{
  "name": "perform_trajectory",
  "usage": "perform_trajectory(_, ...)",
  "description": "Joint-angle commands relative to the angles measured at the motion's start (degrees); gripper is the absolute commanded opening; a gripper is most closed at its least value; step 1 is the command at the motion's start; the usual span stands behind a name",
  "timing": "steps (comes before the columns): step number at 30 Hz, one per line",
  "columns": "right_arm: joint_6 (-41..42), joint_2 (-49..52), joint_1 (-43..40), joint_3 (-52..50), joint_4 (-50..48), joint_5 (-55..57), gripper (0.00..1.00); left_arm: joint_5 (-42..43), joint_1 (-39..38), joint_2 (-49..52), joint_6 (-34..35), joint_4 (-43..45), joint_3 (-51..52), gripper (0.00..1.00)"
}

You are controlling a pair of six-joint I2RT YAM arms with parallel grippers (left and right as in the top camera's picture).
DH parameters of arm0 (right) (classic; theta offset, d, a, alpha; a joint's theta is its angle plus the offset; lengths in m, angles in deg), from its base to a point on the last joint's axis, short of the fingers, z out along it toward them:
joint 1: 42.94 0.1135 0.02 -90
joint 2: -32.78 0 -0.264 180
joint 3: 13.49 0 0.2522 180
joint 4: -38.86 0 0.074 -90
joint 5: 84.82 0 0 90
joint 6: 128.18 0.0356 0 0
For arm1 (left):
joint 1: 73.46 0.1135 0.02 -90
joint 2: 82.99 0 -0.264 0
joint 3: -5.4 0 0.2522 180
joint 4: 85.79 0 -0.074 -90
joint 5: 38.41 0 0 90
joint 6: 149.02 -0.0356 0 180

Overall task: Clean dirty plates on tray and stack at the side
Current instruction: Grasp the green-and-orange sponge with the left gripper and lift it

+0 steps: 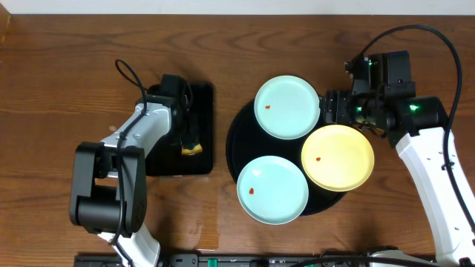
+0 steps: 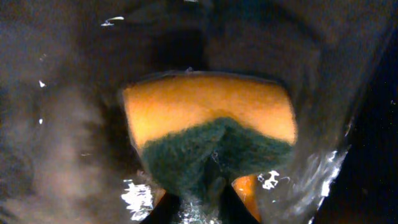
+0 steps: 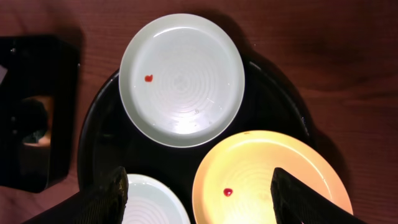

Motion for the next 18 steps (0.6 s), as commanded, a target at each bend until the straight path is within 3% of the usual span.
perform_trajectory(1,0.68,0.39,0.33,0.90,0.02,0.09,0.72,-0.55,-0.13,3.69,-0.26,-0.94,1.14,0.07)
perform_trajectory(18,0.63,1.77,0.33,0.90,-2.45,2.49,0.74,-1.22,-0.09,-11.23,-0.52,-4.55,-4.63,0.07)
